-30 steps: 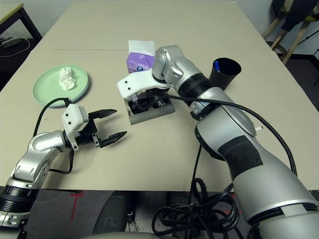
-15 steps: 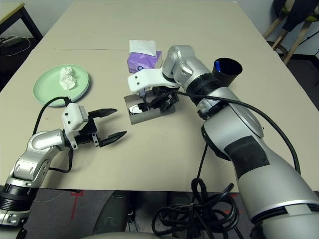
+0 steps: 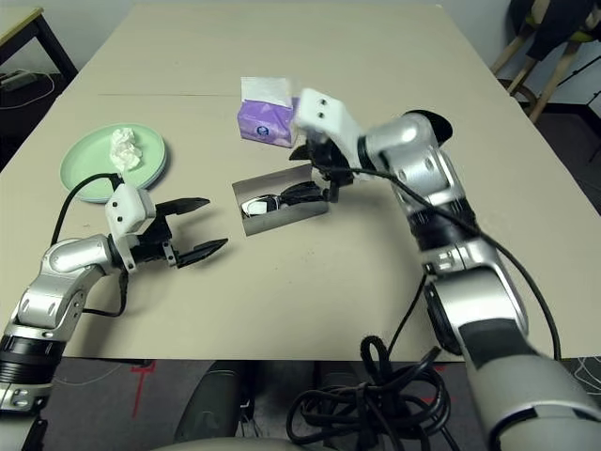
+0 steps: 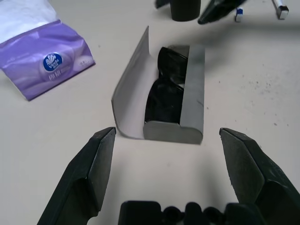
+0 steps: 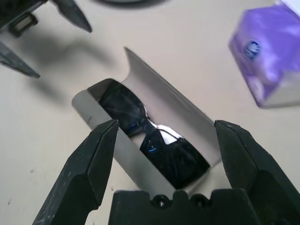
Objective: Organize and tidy the items on the table.
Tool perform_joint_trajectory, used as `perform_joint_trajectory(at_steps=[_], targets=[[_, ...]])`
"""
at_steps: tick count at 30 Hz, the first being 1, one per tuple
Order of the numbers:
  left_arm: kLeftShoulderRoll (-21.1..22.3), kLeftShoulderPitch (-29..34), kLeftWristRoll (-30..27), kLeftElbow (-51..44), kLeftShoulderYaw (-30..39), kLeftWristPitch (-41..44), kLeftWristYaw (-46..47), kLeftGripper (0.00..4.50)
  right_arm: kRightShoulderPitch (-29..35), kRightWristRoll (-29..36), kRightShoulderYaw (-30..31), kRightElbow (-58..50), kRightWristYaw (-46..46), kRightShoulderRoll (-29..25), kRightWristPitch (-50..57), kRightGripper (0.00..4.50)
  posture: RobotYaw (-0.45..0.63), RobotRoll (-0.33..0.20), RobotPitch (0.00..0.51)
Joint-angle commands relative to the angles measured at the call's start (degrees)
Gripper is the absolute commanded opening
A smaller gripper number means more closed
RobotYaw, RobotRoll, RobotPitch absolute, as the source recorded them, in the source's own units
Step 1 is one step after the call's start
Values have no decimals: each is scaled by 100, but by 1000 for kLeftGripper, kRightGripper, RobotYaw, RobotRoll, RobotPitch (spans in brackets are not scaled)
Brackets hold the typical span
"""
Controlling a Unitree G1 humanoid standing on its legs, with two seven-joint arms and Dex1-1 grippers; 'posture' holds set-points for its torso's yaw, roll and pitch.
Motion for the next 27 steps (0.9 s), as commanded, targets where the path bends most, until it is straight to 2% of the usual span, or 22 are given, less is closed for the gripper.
perform_joint_trajectory(at_steps=[1,6,11,18,27], targets=[[-179,-35,-83,244,187,-159,157,4500,565,724,-511,-347,-403,193,-127,4483,107,0,98],[-230,-67,-94,481,307,-441,117,4500,1273,1172,-762,-152,-643,230,-1069,4483,128,0,101],[-118,-155,-89,842,355,-723,-165,4500,1579,1452,-853,237,-586,87,-1921,4483,126,0,104],[-144,-363,-93,1440,376,-1113,-451,4500,1706,1750,-923,949,-323,-95,-2815,4483,127,0,104],[-215,-790,-38,2149,357,-1358,-695,4500,1783,1823,-829,864,-488,-94,-3142,4483,113,0,97]])
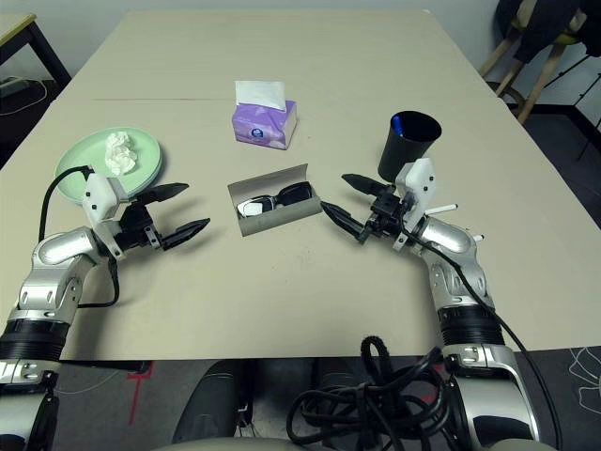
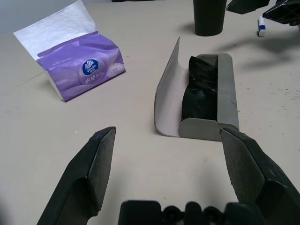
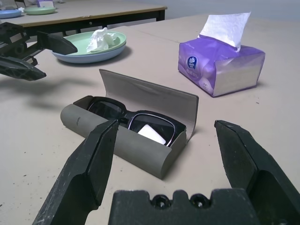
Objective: Organize and tidy the items on the table.
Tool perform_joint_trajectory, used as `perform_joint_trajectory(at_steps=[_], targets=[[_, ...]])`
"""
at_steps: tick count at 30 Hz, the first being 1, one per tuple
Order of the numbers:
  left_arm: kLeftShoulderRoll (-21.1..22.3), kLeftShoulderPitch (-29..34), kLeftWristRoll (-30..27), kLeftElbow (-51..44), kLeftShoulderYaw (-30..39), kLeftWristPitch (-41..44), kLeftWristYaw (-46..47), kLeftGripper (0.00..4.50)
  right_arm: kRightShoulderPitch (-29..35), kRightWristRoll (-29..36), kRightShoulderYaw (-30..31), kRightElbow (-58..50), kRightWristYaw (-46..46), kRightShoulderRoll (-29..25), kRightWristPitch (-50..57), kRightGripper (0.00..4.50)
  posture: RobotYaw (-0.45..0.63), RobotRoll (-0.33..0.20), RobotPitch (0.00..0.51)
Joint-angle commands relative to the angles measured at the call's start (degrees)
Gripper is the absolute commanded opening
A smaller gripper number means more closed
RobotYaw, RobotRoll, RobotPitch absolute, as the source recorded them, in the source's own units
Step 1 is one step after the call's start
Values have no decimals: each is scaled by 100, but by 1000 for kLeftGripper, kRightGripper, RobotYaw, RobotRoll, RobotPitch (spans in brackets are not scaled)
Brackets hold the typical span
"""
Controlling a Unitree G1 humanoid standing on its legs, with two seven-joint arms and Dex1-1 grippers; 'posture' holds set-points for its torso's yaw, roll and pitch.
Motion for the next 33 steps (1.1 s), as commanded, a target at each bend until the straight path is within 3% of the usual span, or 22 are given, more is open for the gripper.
perform_joint_trajectory(at_steps=[1,4,6,16,20,26,33], targets=[[-87,-232,36,518,18,-144,3,4500,92,37,64,-160,-139,-41,5,4483,107,0,94],[-153,-467,194,980,-12,-399,100,4500,84,90,103,-378,-245,-41,131,4483,94,0,95],[-202,-558,242,1173,-39,-435,135,3908,86,135,105,-521,-289,-60,211,4500,87,0,96],[-675,-1477,461,2623,-16,-818,454,38,407,151,199,-855,-416,-177,466,4500,57,0,102],[-859,-1896,517,3202,-14,-1126,436,38,735,94,319,-821,-422,-130,286,4500,55,0,106],[-1012,-2333,689,3742,-117,-1298,345,38,724,150,312,-744,-526,-73,221,4500,52,0,107],[-1206,-2419,833,3863,-326,-1279,37,38,635,184,263,-757,-633,-52,203,4500,44,0,102]])
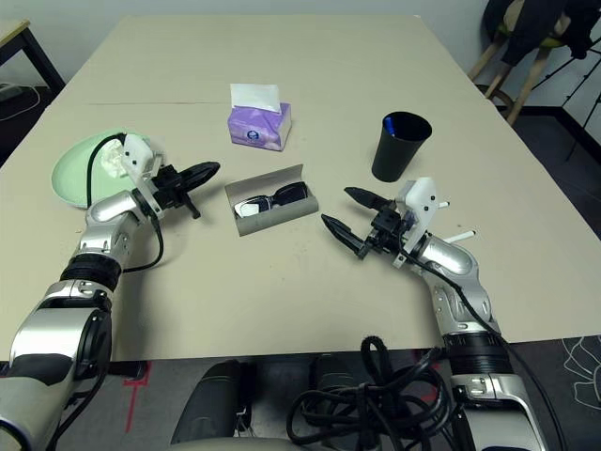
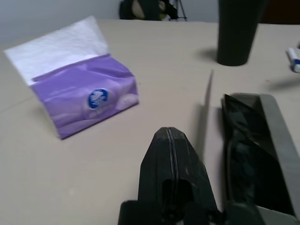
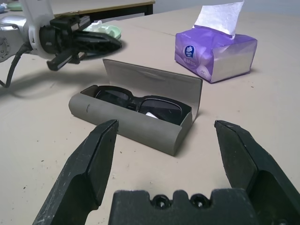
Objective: Organize and tidy the items on the table.
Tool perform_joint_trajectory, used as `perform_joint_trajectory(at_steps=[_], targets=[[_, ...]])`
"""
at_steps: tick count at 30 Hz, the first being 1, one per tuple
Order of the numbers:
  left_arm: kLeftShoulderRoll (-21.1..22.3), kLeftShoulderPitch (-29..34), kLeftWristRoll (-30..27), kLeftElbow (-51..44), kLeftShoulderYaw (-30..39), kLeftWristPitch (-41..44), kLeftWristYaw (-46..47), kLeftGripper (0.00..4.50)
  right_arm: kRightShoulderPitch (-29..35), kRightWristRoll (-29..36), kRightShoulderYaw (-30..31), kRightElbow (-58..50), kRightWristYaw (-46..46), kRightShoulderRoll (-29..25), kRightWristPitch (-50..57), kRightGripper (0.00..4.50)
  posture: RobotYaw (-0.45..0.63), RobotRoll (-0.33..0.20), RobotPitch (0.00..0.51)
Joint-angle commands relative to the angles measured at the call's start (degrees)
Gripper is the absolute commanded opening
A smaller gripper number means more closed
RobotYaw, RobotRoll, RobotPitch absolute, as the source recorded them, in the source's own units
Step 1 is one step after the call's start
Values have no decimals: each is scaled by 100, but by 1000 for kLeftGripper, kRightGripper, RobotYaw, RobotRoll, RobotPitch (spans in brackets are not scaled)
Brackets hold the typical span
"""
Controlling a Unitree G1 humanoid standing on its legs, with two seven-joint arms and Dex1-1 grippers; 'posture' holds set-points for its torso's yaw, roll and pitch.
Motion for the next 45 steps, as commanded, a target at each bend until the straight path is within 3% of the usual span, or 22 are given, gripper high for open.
perform_joint_trajectory(at_steps=[1,16,20,26,29,34,39,45], targets=[[-137,65,93,20,-116,42,-185,38,-42,39,-17,69,-63,0,-87,4500,41,0,102],[-127,1197,82,-1415,-493,726,-647,38,-298,60,-44,261,-110,-3,-179,4500,54,0,96],[-128,1363,19,-1810,-398,430,-497,38,-344,35,-18,339,-98,-32,-186,4500,54,0,93],[-161,1382,-712,-3061,-127,1195,-465,38,-413,37,20,361,-32,-237,150,4500,63,0,93],[-51,1526,-982,-4064,-353,2028,-599,627,-606,137,68,396,289,-583,660,4500,69,0,92],[35,1713,-961,-4720,-640,2568,-607,2533,-973,23,206,754,1100,-1236,874,4500,59,0,88],[176,1866,-818,-4826,-859,2533,-702,4409,-1614,-708,847,1634,2376,-2251,371,4500,43,0,99],[291,2111,-757,-4943,-947,2436,-640,4480,-2531,-2399,2054,3063,3269,-3123,-1638,4500,46,0,118]])
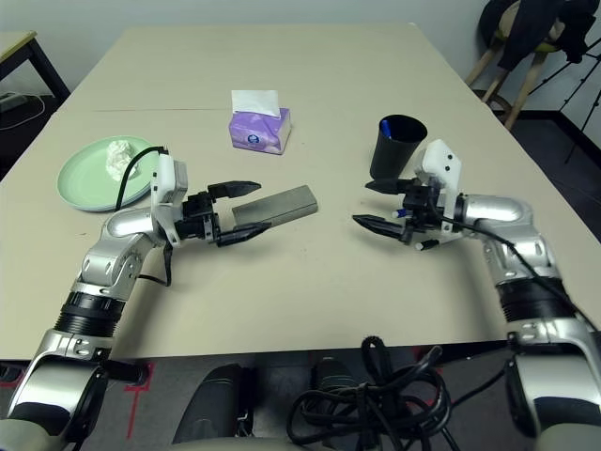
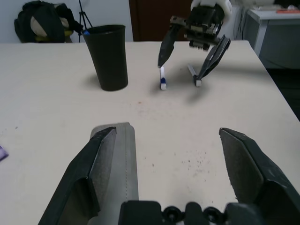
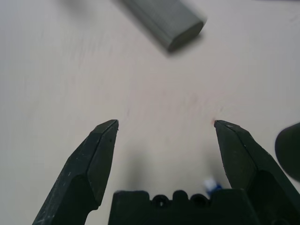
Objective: Organize and tidy the items on the table.
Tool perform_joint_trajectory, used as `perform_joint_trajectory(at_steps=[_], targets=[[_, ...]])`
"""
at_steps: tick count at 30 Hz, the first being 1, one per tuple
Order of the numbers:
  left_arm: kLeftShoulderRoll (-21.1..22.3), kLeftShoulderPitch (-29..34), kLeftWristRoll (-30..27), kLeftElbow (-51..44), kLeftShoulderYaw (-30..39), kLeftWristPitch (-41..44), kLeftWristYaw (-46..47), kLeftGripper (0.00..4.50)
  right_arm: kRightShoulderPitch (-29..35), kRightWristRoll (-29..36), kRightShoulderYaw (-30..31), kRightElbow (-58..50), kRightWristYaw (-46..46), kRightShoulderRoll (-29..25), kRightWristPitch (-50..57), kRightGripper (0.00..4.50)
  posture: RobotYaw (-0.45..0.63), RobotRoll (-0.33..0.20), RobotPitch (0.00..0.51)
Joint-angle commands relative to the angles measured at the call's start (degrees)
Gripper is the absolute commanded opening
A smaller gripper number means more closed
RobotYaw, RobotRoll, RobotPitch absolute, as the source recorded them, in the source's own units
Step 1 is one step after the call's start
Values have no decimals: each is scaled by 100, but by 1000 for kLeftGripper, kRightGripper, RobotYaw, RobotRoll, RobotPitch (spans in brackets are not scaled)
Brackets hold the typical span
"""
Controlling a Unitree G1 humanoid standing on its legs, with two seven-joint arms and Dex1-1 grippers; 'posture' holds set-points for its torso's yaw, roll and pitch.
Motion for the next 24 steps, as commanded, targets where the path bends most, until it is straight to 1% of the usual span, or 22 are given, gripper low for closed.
perform_joint_trajectory(at_steps=[1,7,11,15,24], targets=[[46,169,96,-204,-105,-27,32,4480,-420,-963,629,783,279,-233,-1070,4500,50,0,123],[0,307,76,-373,-67,9,253,4480,-1293,-2115,1390,1821,393,-336,-2356,4500,60,0,147],[-11,409,72,-448,-59,-32,344,4480,-1728,-2565,1660,2288,378,-226,-2648,4500,69,0,159],[33,518,36,-568,-44,10,383,4480,-1888,-2710,1743,2441,435,-62,-2872,4500,75,0,166],[-21,586,47,-689,-83,32,534,4480,-2075,-2829,1788,2665,366,75,-3339,4500,88,0,170]])
